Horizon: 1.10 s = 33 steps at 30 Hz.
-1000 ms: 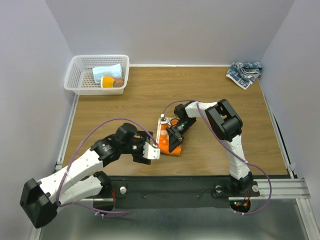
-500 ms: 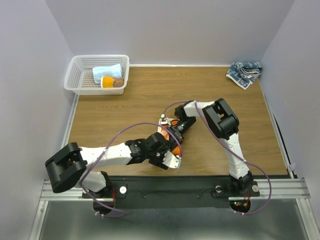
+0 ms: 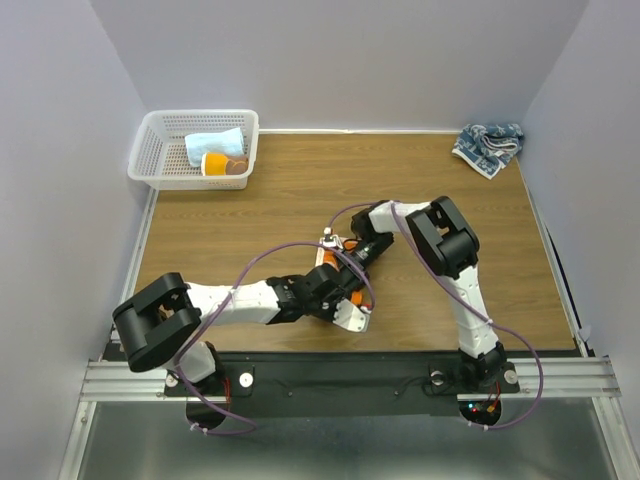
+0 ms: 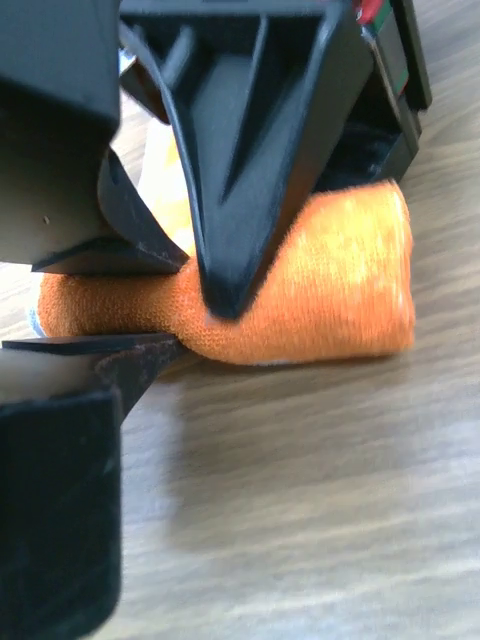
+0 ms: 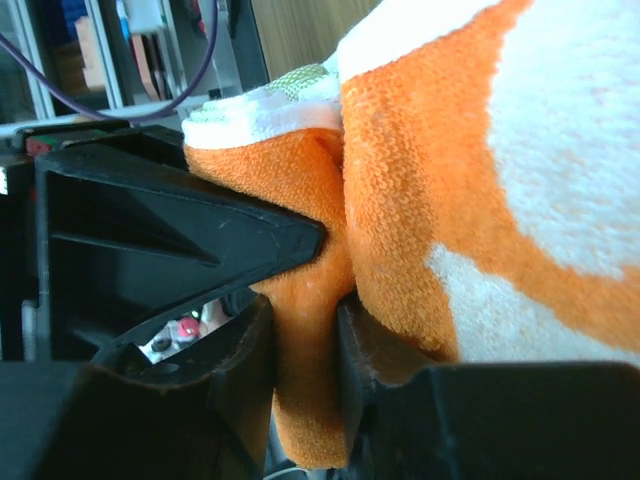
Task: Roll the towels
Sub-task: Roll the towel
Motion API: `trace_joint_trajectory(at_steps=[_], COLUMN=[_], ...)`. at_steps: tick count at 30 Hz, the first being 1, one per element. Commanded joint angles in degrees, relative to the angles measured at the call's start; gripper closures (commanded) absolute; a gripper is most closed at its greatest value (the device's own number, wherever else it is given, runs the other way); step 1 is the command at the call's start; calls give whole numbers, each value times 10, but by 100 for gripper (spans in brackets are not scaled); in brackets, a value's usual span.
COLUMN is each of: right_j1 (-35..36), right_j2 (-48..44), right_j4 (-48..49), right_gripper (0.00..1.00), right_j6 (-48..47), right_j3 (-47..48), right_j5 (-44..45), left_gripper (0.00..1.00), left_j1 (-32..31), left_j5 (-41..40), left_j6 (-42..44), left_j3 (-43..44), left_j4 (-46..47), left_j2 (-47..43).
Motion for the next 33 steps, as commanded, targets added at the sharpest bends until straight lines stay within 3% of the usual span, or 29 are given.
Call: trace_joint_trajectory(at_steps=[1, 7, 8, 13, 16, 17, 19, 24, 27, 30, 33], right_j1=[-29, -87, -95, -165, -205, -211, -218, -218, -214, -166, -66], right_j2=[-11, -44, -58, -130, -210, -228, -284, -395, -438, -457, -474], right_j4=[-7, 5, 5, 45, 99, 105, 110, 159, 172, 187, 239], right_gripper=[61, 40, 31, 26, 12, 0, 0, 0, 0, 2, 4], right_j6=[6, 67, 81, 132, 166, 157, 138, 102, 77, 64, 68], right_j3=[27, 81, 100, 132, 109, 103, 78, -16, -57, -84, -120], right_j5=[3, 12, 12, 51, 94, 106, 144, 214, 223, 267, 364], left_gripper=[75, 74, 74, 74, 73, 71, 64, 63, 64, 63, 63], left_j1=[-2, 24, 34, 112, 158, 168, 188, 257, 283, 302, 325], left_j5=[33, 73, 103, 197, 267, 282, 331, 445, 471, 483, 481], left_j6=[-40, -63, -63, -53, -42, -41, -31, 15, 50, 79, 76], left_j3=[8, 28, 46, 126, 184, 201, 257, 358, 413, 464, 502], left_j4=[-108, -156, -165, -247, -309, -327, -388, -506, -574, -633, -657], left_j2=[-25, -12, -2, 47, 99, 133, 172, 298, 367, 434, 474])
